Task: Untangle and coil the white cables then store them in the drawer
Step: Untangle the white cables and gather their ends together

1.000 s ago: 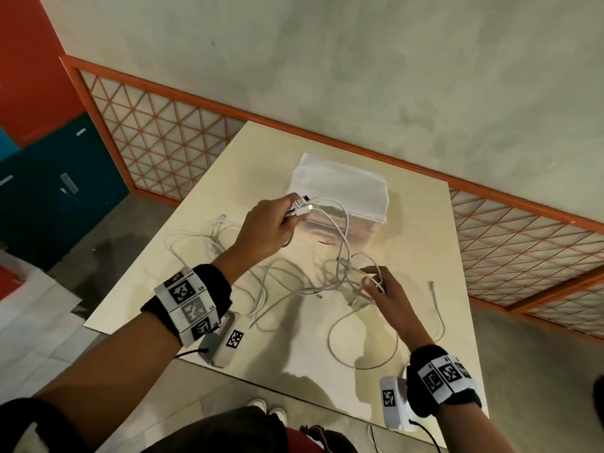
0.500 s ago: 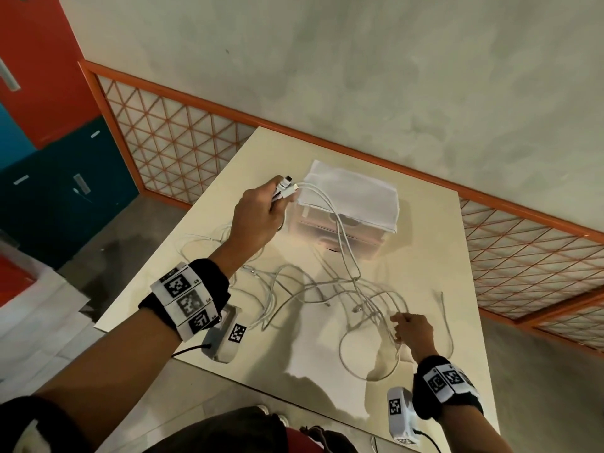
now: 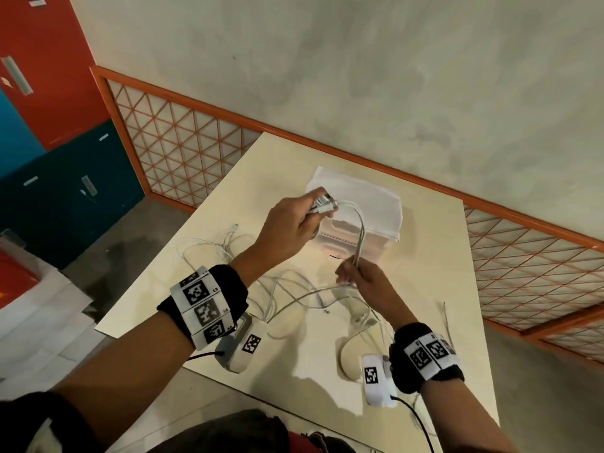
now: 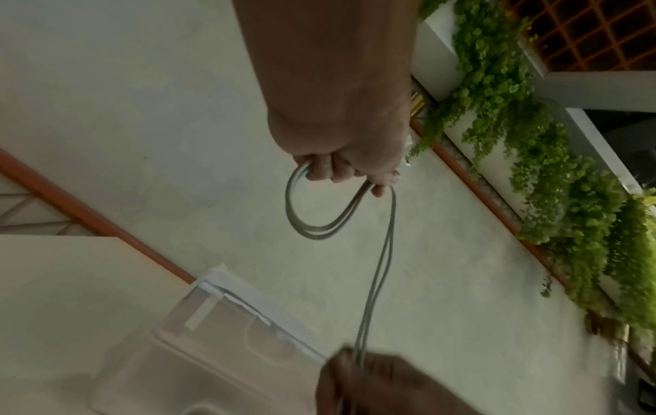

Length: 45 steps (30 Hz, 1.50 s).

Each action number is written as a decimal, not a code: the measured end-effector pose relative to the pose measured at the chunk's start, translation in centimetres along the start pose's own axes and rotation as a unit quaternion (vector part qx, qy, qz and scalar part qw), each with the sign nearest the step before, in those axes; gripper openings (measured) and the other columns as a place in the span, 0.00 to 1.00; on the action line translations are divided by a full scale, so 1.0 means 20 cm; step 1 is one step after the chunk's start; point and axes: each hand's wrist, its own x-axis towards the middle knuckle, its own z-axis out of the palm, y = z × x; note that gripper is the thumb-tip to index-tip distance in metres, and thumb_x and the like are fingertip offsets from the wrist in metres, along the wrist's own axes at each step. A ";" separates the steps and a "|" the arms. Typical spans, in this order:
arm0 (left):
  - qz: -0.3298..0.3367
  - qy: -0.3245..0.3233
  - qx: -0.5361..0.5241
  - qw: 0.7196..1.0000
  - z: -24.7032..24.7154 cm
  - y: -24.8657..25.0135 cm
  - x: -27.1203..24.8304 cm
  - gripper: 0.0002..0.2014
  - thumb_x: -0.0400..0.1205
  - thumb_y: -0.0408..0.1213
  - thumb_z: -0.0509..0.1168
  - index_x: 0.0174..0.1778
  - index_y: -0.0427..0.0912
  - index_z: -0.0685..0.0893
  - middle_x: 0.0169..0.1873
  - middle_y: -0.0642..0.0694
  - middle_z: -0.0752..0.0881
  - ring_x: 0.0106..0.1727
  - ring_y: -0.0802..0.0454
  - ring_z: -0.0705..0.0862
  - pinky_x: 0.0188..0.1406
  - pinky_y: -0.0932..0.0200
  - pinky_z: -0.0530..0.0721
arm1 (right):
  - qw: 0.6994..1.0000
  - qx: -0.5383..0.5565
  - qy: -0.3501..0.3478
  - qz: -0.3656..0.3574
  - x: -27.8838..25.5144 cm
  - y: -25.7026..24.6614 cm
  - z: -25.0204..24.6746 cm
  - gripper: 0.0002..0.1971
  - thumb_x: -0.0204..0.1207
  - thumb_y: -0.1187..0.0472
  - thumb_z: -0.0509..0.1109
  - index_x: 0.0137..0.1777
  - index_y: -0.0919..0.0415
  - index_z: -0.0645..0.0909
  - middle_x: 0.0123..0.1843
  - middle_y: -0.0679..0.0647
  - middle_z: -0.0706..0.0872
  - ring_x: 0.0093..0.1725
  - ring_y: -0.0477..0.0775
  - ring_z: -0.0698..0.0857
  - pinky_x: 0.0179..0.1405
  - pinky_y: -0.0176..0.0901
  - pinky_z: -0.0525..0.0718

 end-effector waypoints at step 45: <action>-0.110 0.085 -0.009 0.990 -0.01 -0.14 0.04 0.14 0.87 0.42 0.55 0.34 0.52 0.66 0.21 0.49 0.68 0.23 0.55 0.71 0.28 0.63 0.66 | 0.878 -0.261 0.057 0.397 -0.37 0.57 -0.21 0.11 0.74 0.64 0.69 0.50 0.70 0.88 0.42 0.63 0.90 0.47 0.61 0.88 0.54 0.54 0.87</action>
